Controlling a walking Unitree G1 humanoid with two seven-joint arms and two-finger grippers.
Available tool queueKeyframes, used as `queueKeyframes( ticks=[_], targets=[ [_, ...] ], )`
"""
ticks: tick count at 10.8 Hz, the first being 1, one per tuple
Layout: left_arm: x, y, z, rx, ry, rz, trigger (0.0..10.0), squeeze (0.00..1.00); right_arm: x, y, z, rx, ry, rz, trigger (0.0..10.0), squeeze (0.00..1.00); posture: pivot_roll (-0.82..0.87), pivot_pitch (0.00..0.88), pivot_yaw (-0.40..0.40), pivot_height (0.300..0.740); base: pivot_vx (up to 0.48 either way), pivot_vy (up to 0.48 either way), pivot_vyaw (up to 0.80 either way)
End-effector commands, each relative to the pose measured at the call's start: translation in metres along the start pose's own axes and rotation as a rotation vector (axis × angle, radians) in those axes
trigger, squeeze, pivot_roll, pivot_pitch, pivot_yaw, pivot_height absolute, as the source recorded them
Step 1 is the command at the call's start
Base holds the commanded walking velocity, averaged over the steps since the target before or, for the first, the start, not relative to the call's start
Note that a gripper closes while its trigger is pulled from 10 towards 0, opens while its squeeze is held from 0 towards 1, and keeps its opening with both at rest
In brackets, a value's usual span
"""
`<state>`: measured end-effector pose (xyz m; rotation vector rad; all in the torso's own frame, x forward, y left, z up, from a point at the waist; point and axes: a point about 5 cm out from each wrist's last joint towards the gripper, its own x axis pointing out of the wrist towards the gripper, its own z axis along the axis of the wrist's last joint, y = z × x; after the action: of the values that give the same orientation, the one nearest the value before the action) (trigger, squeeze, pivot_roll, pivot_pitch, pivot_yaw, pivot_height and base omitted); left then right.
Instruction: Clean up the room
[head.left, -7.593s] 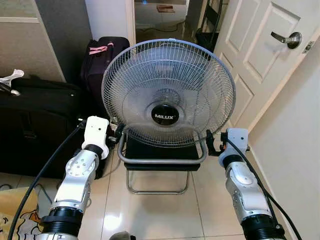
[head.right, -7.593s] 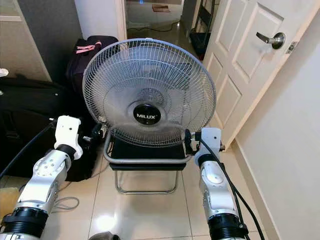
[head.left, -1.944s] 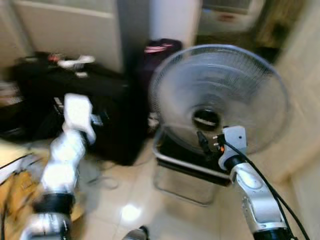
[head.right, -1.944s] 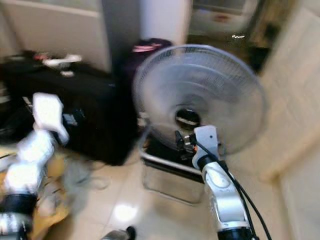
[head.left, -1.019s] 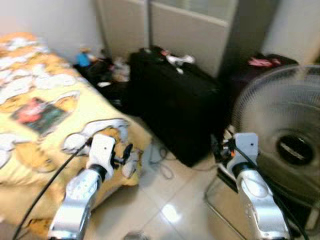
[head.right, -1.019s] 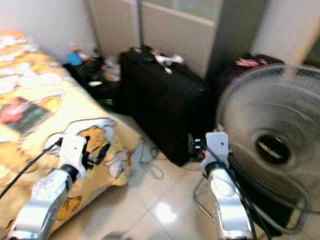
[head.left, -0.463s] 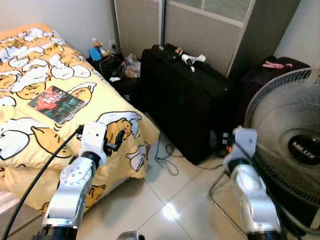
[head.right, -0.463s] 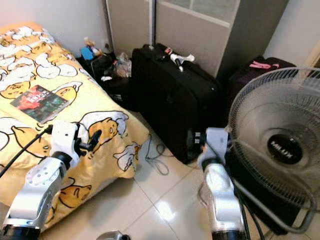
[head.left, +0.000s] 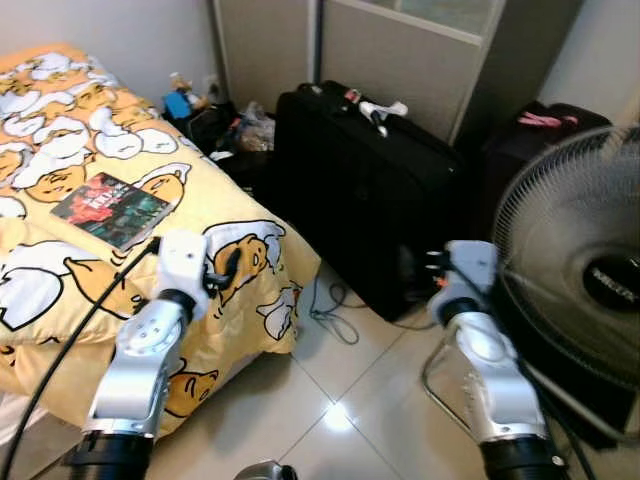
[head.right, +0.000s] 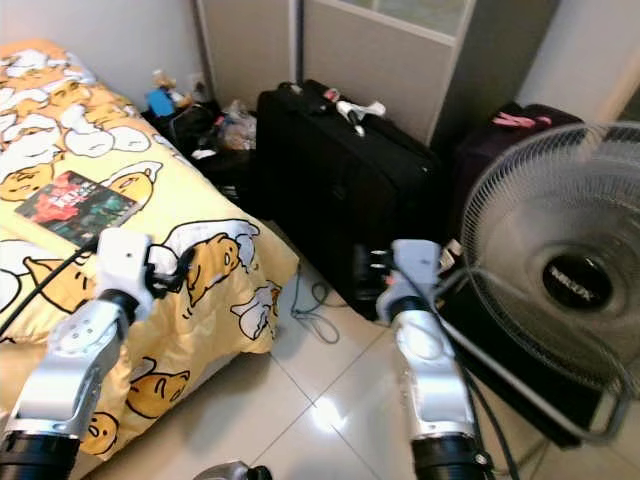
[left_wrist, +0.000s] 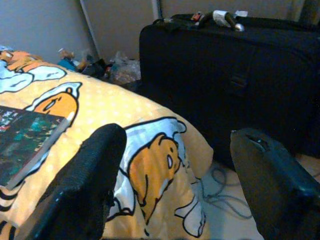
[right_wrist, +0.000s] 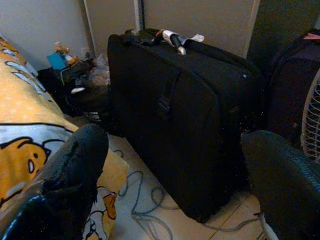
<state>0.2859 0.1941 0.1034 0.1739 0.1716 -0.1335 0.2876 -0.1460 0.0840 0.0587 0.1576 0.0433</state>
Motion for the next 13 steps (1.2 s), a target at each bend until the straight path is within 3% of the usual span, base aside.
queueKeyframes(
  ticks=[1, 3, 5, 9, 11, 13],
  targets=[
    [-0.001, -0.003, -0.004, -0.016, 0.023, 0.005, 10.0, 0.0, 0.0, -0.006, -0.001, -0.006, 0.019, -0.013, 10.0, 0.0, 0.05, 0.0, 0.028, 0.74, 0.0, 0.322, 0.0],
    [-0.013, 0.004, -0.012, -0.054, 0.048, 0.087, 10.0, 0.0, -0.013, -0.017, -0.007, 0.014, 0.044, -0.063, 10.0, 0.0, 0.07, 0.0, -0.009, 0.74, 0.0, 0.313, 0.0],
    [-0.021, 0.006, -0.012, -0.044, 0.04, 0.102, 10.0, 0.0, -0.02, -0.017, -0.015, 0.024, 0.06, -0.05, 10.0, 0.0, 0.09, 0.0, -0.007, 0.74, 0.0, 0.302, 0.0],
    [-0.025, 0.01, -0.011, -0.032, 0.039, 0.135, 10.0, 0.0, -0.017, -0.01, -0.005, -0.034, 0.028, -0.032, 10.0, 0.0, 0.1, 0.0, -0.014, 0.74, 0.0, 0.314, 0.0],
    [-0.023, 0.005, -0.01, -0.036, 0.031, 0.128, 10.0, 0.0, -0.017, -0.009, -0.001, -0.056, 0.014, -0.01, 10.0, 0.0, 0.09, 0.0, -0.018, 0.74, 0.0, 0.315, 0.0],
    [-0.022, 0.004, -0.008, -0.038, 0.024, 0.13, 10.0, 0.0, -0.017, -0.006, 0.003, -0.07, -0.004, 0.026, 10.0, 0.0, 0.09, 0.0, -0.018, 0.74, 0.0, 0.313, 0.71]
  ],
)
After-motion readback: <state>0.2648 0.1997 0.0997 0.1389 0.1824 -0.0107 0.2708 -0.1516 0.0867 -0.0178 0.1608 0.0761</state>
